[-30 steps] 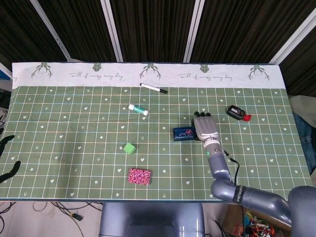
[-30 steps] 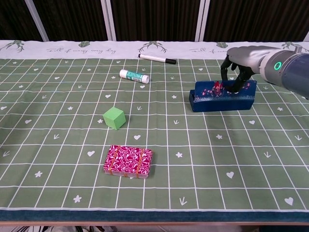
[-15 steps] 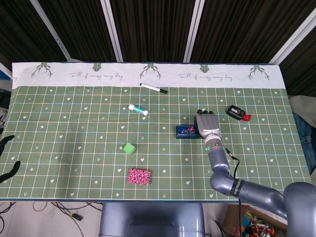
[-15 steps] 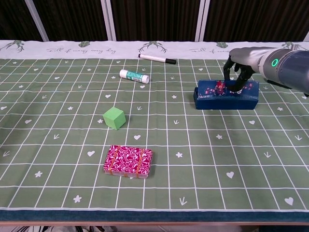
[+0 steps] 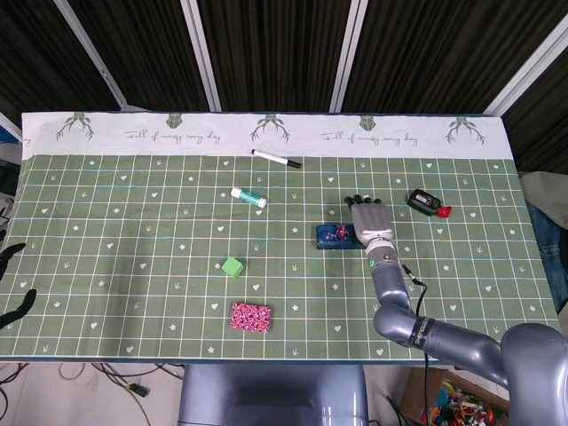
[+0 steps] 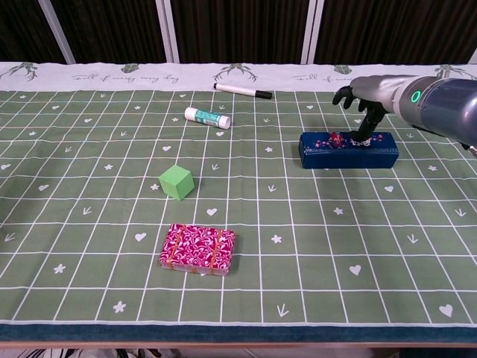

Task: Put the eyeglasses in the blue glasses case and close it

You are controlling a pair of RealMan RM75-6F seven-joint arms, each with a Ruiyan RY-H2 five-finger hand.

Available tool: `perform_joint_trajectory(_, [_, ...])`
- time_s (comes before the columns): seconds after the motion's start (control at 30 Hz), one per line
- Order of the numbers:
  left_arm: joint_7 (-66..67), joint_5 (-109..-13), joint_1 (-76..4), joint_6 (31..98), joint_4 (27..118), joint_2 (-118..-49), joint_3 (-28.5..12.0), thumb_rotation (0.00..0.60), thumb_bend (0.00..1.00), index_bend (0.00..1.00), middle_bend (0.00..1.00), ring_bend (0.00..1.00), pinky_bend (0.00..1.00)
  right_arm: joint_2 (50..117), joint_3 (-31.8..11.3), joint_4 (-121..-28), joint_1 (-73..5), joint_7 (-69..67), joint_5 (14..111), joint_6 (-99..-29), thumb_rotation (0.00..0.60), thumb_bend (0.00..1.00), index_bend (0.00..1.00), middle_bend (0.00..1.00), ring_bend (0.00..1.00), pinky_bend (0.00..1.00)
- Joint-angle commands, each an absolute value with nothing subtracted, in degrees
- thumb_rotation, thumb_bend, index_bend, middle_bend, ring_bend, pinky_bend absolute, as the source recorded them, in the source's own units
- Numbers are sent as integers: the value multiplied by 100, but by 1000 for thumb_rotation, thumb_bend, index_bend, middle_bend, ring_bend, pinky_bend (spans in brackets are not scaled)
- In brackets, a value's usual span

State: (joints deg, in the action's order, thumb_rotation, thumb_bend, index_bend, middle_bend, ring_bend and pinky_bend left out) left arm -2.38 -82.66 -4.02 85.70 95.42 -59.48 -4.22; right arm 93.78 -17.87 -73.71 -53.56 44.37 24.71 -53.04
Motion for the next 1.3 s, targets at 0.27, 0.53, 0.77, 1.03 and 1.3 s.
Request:
perform_joint_trajectory(0.27, [-247, -8272, -400, 8589, 9536, -5949, -430, 600, 316, 155, 0, 0, 0, 9191, -1800, -7669, -5293, 4183, 2595, -5467, 600, 382, 90, 137, 176, 198])
perform_joint_trajectory(0.53, [-256, -8286, -399, 8594, 9529, -5950, -427, 600, 316, 155, 0, 0, 0, 8410, -1636, -8869, -4583, 3469, 3563, -6361, 600, 333, 87, 131, 175, 198])
perform_joint_trajectory(0.77, [-199, -8334, -396, 8630, 9561, -5971, -417, 600, 316, 155, 0, 0, 0, 7410, -1278, -10074, -3635, 2561, 4568, -6944, 600, 253, 82, 121, 159, 198])
perform_joint_trajectory(1.03, [-107, -8411, -385, 8697, 9616, -5995, -401, 600, 316, 155, 0, 0, 0, 6958, -395, -10397, -2459, 1833, 6256, -8187, 600, 164, 57, 64, 99, 198])
perform_joint_trajectory(1.3, [-28, -8488, -380, 8719, 9649, -6007, -366, 600, 316, 155, 0, 0, 0, 6992, 257, -10014, -1601, 1569, 7294, -9146, 600, 146, 47, 45, 74, 198])
